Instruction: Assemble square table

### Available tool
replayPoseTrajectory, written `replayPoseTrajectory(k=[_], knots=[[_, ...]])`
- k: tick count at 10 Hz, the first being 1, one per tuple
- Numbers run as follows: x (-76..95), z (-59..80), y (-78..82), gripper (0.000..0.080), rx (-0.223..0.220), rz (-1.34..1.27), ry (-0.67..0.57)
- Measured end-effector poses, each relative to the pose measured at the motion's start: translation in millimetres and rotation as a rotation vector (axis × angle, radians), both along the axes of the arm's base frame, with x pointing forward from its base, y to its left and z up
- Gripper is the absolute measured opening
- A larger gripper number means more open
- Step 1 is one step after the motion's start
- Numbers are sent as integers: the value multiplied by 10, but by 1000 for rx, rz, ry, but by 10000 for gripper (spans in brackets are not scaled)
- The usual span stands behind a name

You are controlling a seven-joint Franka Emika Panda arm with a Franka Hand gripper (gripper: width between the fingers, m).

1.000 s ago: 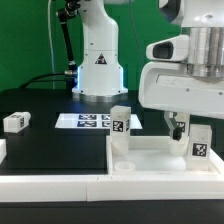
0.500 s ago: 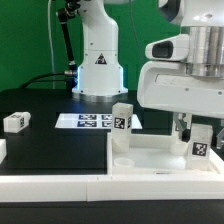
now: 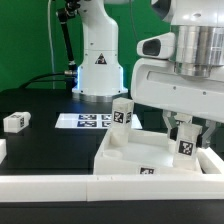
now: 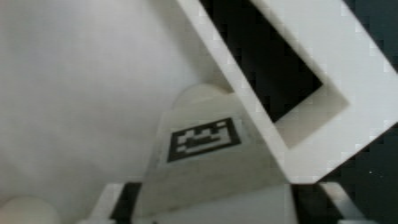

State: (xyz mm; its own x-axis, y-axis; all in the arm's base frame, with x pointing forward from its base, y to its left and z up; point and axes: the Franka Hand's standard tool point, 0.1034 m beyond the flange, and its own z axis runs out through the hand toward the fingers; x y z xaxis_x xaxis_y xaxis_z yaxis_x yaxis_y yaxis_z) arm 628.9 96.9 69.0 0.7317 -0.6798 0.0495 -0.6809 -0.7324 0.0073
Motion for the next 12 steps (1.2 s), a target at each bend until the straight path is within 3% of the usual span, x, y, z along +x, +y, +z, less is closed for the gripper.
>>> replayPoseTrajectory(k=[4, 5, 6, 7, 9, 10, 12], knots=[[2, -1, -9, 330, 0, -1, -1], [3, -1, -10, 508, 0, -1, -1], [3, -1, -9, 609, 1, -1, -1], [8, 10, -11, 609, 1, 1, -3], [25, 240, -62, 643, 16, 39, -26], [-2, 376, -166, 648, 25, 67, -38], [-94, 441, -342, 649, 32, 68, -40]])
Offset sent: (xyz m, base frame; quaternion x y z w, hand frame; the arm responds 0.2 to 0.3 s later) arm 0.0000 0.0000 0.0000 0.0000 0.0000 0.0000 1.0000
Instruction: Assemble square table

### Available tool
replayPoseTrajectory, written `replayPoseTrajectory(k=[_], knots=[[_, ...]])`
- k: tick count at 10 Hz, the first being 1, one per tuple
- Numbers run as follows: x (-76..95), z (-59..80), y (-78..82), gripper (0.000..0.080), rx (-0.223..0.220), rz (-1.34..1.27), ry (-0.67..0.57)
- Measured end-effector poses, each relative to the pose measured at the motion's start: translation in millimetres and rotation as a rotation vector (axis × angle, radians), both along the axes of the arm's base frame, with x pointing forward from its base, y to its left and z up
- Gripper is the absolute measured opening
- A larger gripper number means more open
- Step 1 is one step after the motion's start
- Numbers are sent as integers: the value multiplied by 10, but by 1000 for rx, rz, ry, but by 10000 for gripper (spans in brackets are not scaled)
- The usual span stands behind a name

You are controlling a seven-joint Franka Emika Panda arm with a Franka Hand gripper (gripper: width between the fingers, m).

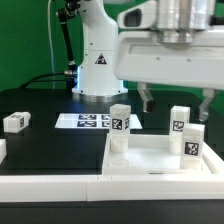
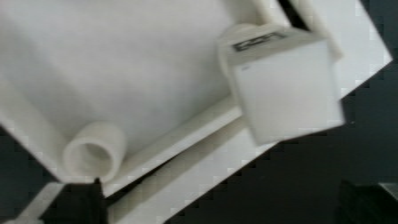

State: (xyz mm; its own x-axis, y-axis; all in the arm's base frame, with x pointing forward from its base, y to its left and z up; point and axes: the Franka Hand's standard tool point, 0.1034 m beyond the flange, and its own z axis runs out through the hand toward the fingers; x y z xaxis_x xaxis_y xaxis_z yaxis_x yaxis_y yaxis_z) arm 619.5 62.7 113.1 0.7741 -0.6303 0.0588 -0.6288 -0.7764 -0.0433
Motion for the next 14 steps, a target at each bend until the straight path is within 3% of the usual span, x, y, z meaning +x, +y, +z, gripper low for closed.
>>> replayPoseTrajectory(k=[7, 9, 12, 14], knots=[[-2, -15, -15, 649, -2, 12, -3], [-271, -53, -283, 649, -8, 76, -12], [-614, 114, -761, 649, 7, 143, -7], [-633, 110, -786, 649, 6, 143, -6]])
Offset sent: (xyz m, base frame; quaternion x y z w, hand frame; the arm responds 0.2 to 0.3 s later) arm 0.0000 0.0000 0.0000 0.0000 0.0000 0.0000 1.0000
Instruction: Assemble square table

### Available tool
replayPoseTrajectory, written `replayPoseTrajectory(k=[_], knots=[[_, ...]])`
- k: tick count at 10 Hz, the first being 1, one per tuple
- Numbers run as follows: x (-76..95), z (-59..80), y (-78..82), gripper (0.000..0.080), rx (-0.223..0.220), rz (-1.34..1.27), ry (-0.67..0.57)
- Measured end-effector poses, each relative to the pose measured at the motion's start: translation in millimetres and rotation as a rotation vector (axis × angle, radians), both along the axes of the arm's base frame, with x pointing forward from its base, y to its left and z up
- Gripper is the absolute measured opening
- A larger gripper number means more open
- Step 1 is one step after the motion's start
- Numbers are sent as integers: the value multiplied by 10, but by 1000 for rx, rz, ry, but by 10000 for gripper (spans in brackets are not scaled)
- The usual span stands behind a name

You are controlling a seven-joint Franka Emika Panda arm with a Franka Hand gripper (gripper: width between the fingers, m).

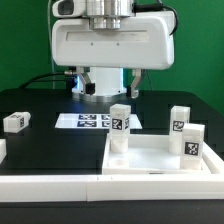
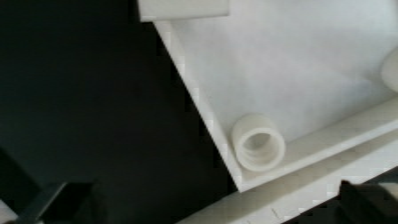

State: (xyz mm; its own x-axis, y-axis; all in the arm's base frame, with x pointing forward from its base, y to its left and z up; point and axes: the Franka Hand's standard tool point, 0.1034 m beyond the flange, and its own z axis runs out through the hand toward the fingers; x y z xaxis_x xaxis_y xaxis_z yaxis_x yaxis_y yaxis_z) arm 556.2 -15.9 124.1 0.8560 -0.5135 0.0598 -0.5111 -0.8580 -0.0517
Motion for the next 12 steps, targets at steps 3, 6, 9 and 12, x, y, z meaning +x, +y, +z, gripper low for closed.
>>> replayPoseTrajectory(k=[3, 6, 9, 12], knots=[[-2, -5, 1, 649, 0, 0, 1], [-336, -105, -311, 649, 15, 112, 12], [-770, -386, -923, 649, 1, 166, 33], [-745, -382, -887, 649, 2, 149, 33]])
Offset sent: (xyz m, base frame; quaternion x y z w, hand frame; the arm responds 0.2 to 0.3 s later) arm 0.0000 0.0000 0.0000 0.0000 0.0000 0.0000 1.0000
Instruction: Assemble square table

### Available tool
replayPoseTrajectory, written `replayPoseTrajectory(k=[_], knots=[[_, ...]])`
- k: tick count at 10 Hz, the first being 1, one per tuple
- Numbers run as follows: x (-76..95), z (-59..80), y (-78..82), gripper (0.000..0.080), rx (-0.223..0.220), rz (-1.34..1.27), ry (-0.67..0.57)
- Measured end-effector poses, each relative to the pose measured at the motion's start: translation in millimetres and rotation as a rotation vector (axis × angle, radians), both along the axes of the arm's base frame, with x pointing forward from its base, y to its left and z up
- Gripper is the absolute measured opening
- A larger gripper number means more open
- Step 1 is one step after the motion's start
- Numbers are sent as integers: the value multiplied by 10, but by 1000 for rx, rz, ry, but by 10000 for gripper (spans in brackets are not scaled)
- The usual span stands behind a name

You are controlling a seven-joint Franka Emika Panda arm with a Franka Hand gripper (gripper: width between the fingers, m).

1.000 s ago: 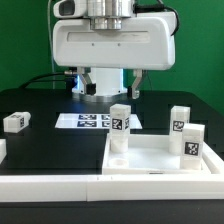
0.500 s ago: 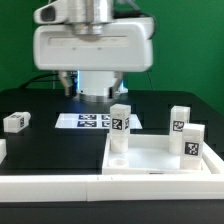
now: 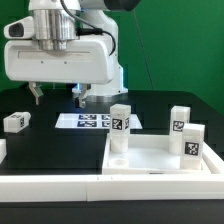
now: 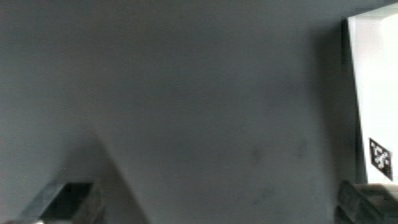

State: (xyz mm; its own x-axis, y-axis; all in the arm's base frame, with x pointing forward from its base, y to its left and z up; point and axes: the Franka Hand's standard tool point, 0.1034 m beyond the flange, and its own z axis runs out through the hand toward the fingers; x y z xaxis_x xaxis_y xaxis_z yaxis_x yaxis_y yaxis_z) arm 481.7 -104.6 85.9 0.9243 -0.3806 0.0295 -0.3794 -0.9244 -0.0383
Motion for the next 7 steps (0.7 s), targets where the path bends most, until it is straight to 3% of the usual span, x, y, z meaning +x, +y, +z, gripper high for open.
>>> replayPoseTrajectory(k=[3, 5, 7], knots=[[-14, -17, -13, 649, -2, 6, 1], [-383, -225, -215, 649, -13, 66, 41], [-885, -409, -719, 649, -21, 101, 110]])
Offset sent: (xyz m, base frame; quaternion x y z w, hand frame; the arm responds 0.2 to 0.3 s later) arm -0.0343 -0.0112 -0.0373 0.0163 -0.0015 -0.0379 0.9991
